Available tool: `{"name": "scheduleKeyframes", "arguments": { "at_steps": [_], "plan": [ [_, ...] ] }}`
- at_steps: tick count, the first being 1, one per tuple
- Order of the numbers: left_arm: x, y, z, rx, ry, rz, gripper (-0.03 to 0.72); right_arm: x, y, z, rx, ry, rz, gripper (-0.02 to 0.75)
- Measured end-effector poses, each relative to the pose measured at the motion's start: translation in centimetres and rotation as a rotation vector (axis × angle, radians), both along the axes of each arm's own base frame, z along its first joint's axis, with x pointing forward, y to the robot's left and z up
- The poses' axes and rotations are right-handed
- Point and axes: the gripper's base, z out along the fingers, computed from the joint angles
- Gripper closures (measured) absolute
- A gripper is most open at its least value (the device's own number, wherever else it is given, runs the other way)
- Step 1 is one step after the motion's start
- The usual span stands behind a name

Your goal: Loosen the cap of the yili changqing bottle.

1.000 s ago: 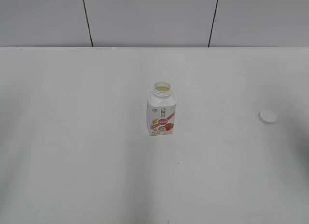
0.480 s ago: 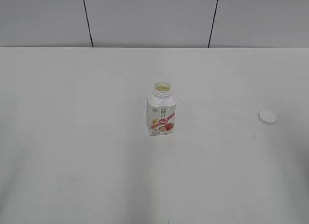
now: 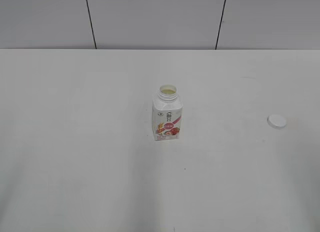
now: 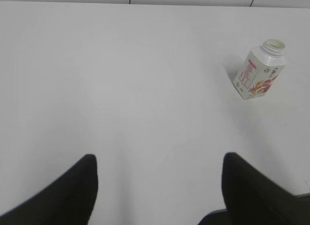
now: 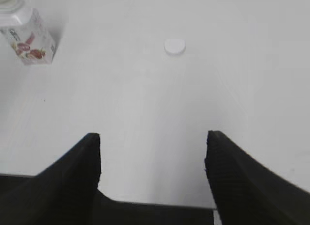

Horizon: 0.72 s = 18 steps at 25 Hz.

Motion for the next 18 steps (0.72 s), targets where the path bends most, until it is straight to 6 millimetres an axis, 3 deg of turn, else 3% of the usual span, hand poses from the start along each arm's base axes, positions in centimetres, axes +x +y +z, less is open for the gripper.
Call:
{"name": "scheduleKeyframes", "arguments": {
  "at_steps": [6, 18],
  "plan": [
    [-0.4, 0.0, -0.1, -0.006, -0.031, -0.002, 0.2, -2.9, 0.0, -0.2, 0.004, -0.166, -0.002, 0.204],
    [-0.5, -0.2, -0.2, 0.002, -0.037, -0.04, 0.201, -3.0, -0.1, -0.3, -0.006, -0.168, -0.012, 0.204]
  ]
}}
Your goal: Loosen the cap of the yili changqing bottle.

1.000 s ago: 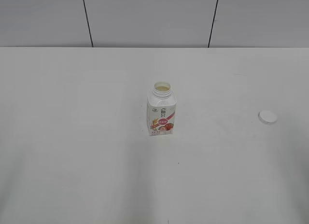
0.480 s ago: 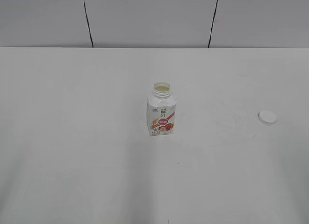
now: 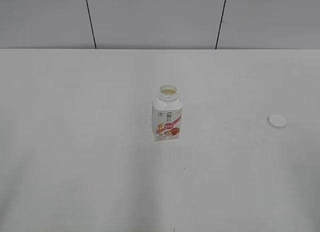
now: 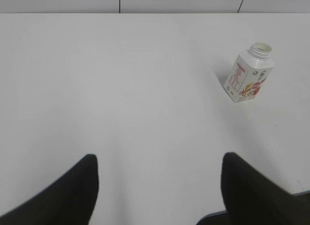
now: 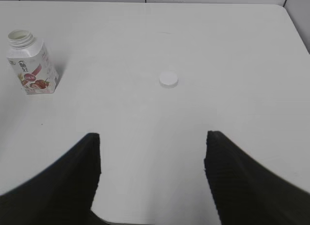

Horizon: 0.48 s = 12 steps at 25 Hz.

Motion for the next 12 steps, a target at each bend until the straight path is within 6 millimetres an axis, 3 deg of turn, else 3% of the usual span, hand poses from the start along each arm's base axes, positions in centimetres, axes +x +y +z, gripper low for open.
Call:
{"name": "scheduleKeyframes", "arguments": {
  "at_steps": [12],
  "plan": [
    [0.04, -0.03, -0.1, 0.0, 0.004, -0.003, 0.204, 0.16, -0.64, -0.68, -0.059, 0.039, -0.05, 0.204]
  ]
}}
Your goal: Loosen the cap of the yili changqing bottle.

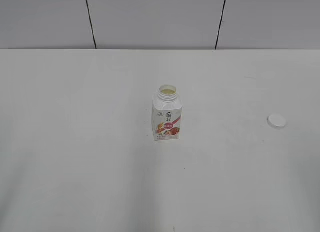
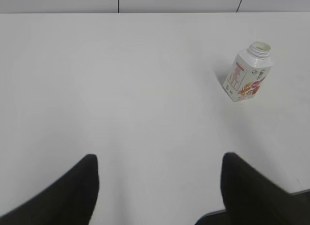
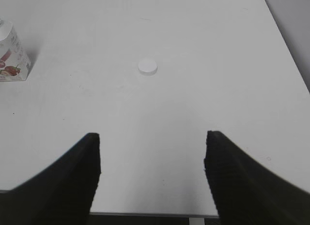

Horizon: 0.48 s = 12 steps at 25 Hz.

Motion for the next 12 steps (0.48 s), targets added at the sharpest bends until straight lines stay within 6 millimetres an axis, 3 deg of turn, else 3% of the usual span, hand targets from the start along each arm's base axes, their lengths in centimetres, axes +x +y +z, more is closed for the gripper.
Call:
{"name": "scheduleKeyframes", "arguments": {
  "at_steps": [12],
  "plan": [
    [0.1, 0.71, 0.02, 0.081, -0.011, 0.098, 0.204, -0.01, 0.06, 0.0, 0.02, 0.002, -0.002, 0.204]
  ]
}}
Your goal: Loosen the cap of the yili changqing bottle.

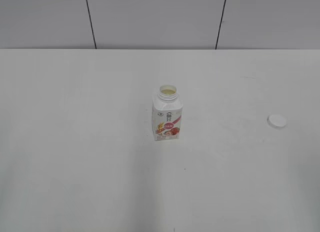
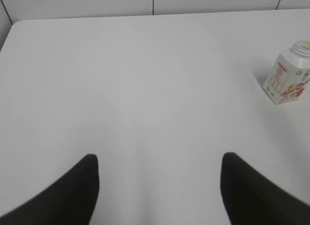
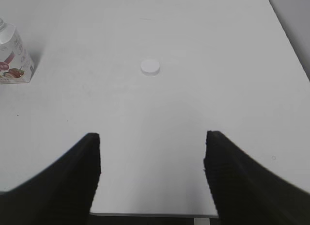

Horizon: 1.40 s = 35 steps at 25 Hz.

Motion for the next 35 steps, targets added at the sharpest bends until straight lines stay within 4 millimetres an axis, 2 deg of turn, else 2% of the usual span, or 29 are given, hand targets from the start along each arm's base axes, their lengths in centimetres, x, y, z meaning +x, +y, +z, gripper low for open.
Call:
{"name": "scheduleKeyframes", "arguments": {
  "at_steps": [14, 35],
  "plan": [
    [-0.01, -0.22, 0.0, -0.019, 0.001, -0.001, 0.251, 0.0, 0.0, 0.0, 0.001, 0.0, 0.0, 0.204],
    [-0.01, -0.44, 0.0, -0.034, 0.001, 0.077, 0.253, 0.0, 0.0, 0.0, 0.001, 0.0, 0.0, 0.204]
  ]
}}
